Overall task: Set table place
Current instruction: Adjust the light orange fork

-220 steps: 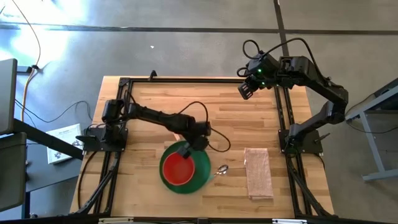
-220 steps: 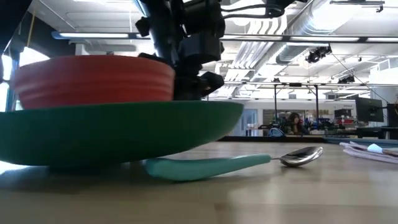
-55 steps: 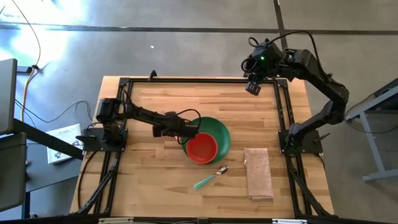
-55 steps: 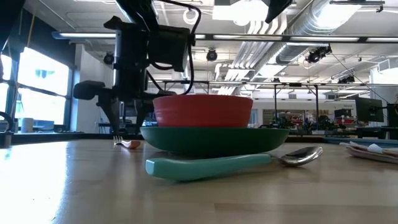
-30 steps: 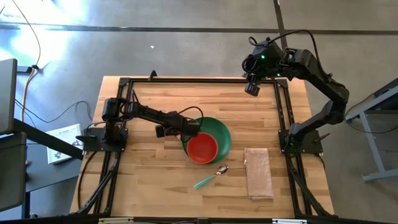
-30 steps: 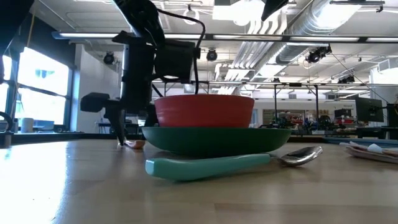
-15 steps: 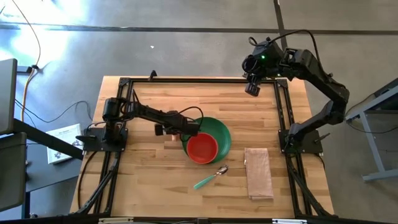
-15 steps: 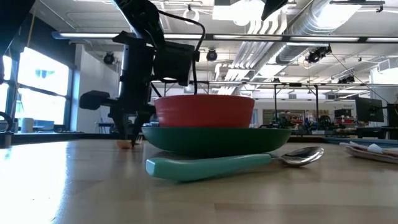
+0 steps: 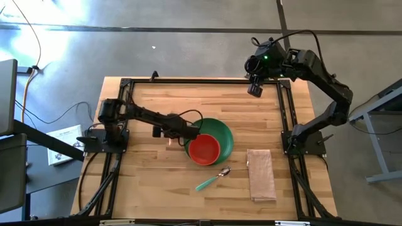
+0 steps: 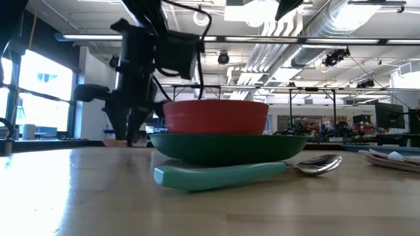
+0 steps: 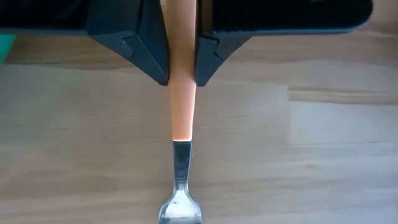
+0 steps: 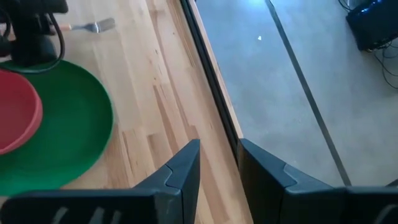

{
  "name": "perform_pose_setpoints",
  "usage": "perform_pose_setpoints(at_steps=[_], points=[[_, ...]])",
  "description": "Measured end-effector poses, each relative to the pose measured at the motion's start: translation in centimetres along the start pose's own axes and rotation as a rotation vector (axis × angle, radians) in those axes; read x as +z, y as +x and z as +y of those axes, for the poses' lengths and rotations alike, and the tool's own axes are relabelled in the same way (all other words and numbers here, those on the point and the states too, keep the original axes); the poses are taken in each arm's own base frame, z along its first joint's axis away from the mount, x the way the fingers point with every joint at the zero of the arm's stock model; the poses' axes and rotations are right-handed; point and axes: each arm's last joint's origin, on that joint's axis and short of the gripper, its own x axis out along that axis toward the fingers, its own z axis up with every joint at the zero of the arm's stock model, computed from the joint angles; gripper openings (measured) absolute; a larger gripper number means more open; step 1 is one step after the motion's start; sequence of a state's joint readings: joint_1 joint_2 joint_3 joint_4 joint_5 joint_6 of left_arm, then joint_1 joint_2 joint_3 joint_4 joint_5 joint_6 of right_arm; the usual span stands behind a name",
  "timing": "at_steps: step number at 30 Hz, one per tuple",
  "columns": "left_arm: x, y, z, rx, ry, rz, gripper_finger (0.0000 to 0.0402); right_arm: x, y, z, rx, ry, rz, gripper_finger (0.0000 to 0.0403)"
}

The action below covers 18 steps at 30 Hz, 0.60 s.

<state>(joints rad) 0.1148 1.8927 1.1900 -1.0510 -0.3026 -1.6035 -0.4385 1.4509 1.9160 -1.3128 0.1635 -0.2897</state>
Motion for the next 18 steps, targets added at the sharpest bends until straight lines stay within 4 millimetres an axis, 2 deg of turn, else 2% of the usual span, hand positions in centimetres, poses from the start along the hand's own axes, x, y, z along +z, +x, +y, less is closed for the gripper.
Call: perform_pose_setpoints(at_steps=[5,12,18], points=[[-1.8,-1.3,0.9,0.006,-0.018,-0.019,0.0038,0.0,0.0,0.0,0.017,-0.003,-0.008,0.0099],[-5.1,-2.1,1.3,-0.021,-0.083,-0.028,0.0035,0.1,0.0,0.1,0.021,-0.003,-0.012,0.0099],[-5.9,-2.1,1.0,-0.041,-0.074,-0.021,0.0038,0.1,0.0,0.1,0.027,-0.002,-0.016,0.0099]])
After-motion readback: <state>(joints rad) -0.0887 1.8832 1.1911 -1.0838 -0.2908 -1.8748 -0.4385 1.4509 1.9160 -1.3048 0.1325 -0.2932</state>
